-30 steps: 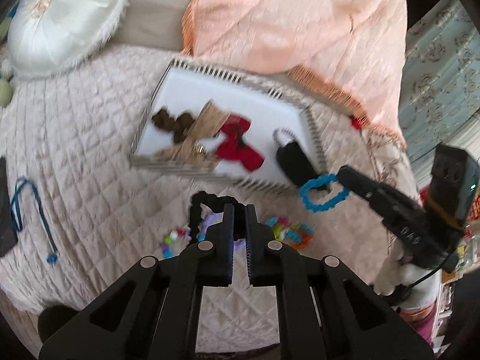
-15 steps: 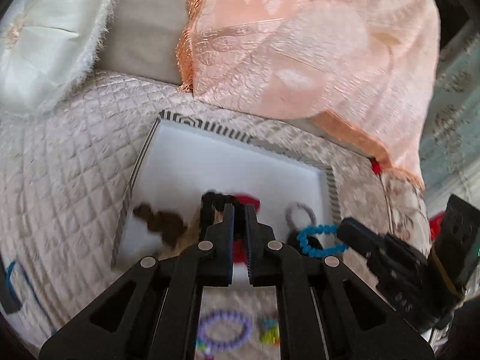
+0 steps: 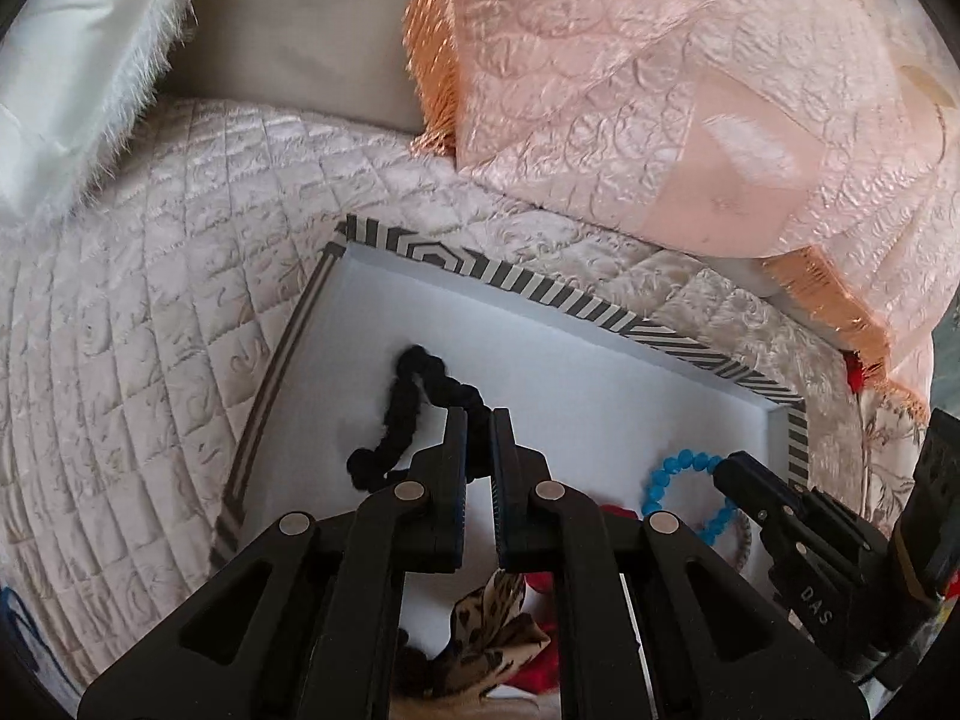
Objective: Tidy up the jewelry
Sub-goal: 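Lower the scrunchie and turquoise bracelet into the striped tray and open both tools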
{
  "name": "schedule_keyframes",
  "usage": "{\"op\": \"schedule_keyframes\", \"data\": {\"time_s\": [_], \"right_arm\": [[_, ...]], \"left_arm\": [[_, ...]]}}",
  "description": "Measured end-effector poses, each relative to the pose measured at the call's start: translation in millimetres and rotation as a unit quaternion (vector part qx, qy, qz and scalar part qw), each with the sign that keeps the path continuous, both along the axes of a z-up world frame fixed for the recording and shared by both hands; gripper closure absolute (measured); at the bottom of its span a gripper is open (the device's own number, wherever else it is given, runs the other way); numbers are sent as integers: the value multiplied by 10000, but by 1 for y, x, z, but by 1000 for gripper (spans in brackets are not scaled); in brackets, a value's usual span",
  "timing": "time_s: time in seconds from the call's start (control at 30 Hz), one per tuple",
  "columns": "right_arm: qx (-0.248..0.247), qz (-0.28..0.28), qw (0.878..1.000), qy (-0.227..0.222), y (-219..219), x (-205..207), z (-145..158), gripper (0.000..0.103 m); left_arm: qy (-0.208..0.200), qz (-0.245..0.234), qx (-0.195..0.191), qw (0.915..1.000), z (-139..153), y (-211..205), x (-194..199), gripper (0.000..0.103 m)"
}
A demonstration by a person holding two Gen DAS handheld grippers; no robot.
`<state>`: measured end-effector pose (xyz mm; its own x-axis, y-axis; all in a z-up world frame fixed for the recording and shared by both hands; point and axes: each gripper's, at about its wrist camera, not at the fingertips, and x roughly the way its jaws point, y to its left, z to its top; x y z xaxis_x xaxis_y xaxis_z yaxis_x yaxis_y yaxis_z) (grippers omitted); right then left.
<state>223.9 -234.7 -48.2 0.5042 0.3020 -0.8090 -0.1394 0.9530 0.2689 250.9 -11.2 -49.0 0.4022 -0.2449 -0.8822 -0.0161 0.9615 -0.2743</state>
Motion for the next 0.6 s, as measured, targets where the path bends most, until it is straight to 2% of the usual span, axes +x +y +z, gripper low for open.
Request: {"op": "schedule_keyframes", "data": {"time_s": [0.07, 0.1, 0.13, 0.17, 0.2, 0.43, 0.6], "right_arm": [[10, -37, 10000, 8, -4, 0, -2, 92], [-1, -73, 10000, -8, -5, 0, -2, 84], [23, -111, 9999, -33, -8, -2, -1, 77], [94, -133, 9999, -58, -10, -4, 1, 66], [168, -143, 9997, -79, -11, -5, 2, 65], [148, -105, 9989, -429, -11, -45, 25, 65], [-292, -243, 9956, -853, -4, -82, 43, 65]], "left_arm": [[63, 8, -73, 10000, -2, 1, 2, 93], [130, 35, -108, 9999, -3, 2, 2, 83], [150, 72, -124, 9998, -4, 4, 2, 65], [149, 114, -168, 9997, -4, 7, 1, 57], [119, 162, -273, 9994, -3, 11, -2, 52], [36, 124, -118, 9998, 10, 20, -31, 52], [-237, 47, 201, 9995, 27, 23, -67, 52]]}}
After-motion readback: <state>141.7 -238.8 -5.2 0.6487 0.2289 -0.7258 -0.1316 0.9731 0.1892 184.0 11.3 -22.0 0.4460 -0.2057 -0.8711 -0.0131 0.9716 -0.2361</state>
